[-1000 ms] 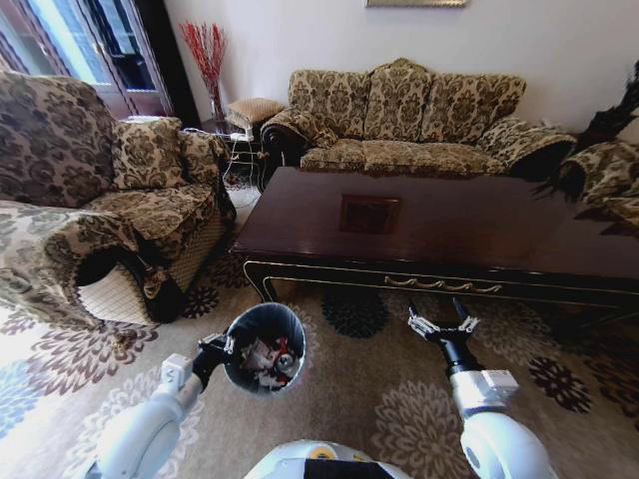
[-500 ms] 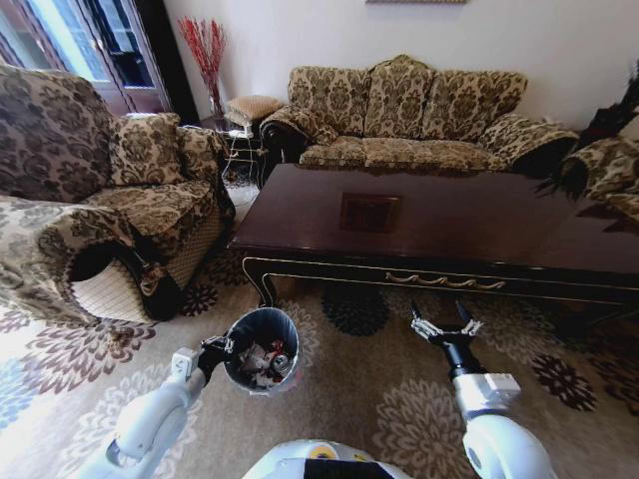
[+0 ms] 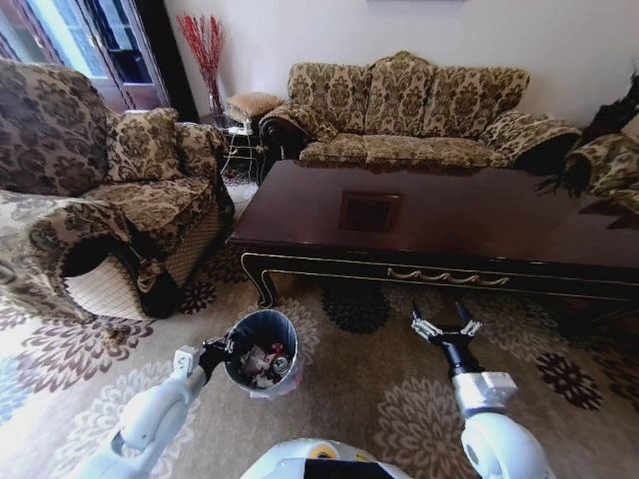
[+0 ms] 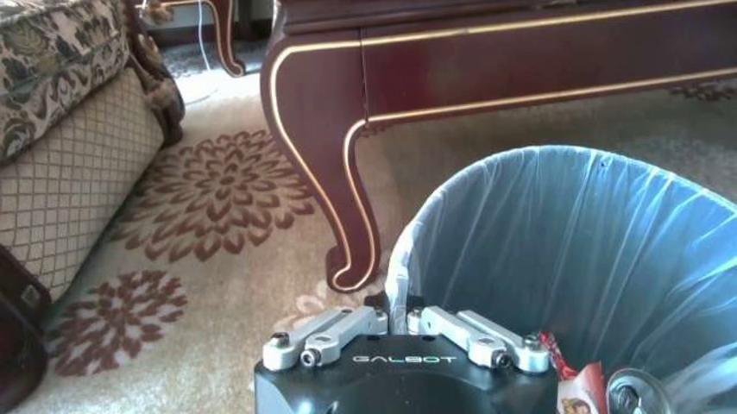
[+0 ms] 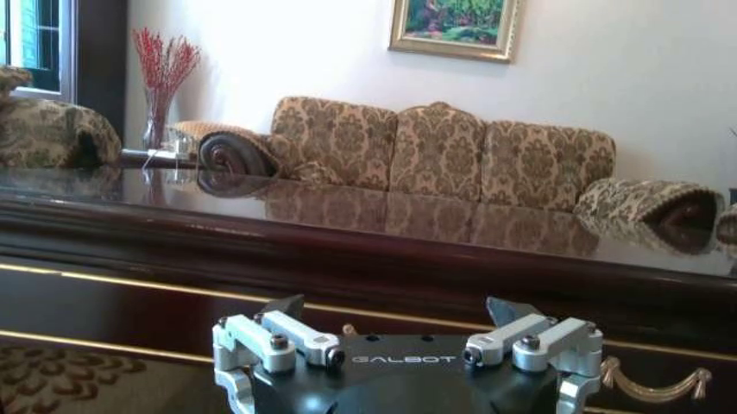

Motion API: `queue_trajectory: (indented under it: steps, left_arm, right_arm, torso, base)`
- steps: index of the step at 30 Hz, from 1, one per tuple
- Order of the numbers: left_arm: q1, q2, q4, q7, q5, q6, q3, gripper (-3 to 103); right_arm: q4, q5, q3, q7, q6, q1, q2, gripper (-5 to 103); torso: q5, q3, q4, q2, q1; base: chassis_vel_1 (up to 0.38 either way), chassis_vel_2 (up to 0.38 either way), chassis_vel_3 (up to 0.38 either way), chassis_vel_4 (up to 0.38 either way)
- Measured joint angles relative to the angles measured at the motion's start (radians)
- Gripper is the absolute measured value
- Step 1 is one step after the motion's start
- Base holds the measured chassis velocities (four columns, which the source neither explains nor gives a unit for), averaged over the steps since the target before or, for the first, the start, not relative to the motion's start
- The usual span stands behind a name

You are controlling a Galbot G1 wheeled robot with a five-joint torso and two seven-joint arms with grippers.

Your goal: Move to the front of the table and place the trash on the table into the trash bin.

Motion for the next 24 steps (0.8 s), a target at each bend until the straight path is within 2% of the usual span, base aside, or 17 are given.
queue_trajectory:
  steps: [13,15,16,24]
  left_arm:
    - [-0.017,0.011,0.005,0.004,0.003,0.038,0.019,3]
    - [-0.019,0.01,0.006,0.003,0.003,0.039,0.021,3]
    - [-0.02,0.008,0.009,-0.002,0.003,0.039,0.023,3]
    - [-0.024,0.005,0.015,-0.005,0.002,0.042,0.027,3]
  right_arm:
    - [-0.023,-0.023,-0.003,-0.008,0.018,-0.005,0.02,100]
    - [-0.023,-0.024,-0.003,-0.008,0.019,-0.007,0.021,100]
    - [-0.024,-0.025,-0.003,-0.009,0.02,-0.009,0.021,100]
    - [-0.022,-0.026,-0.003,-0.009,0.02,-0.01,0.008,100]
  torso:
    - [-0.0001,-0.043,0.0,-0.05,-0.003]
    - [0.0,-0.046,0.0001,-0.053,-0.003]
    - [0.0,-0.052,0.001,-0.057,-0.003]
    - [0.0,-0.055,0.001,-0.06,-0.003]
  base:
    - [0.0,0.0,0.0,0.0]
    - [0.0,0.0,0.0,0.0]
    - [0.0,0.0,0.0,0.0]
    - [0.0,0.0,0.0,0.0]
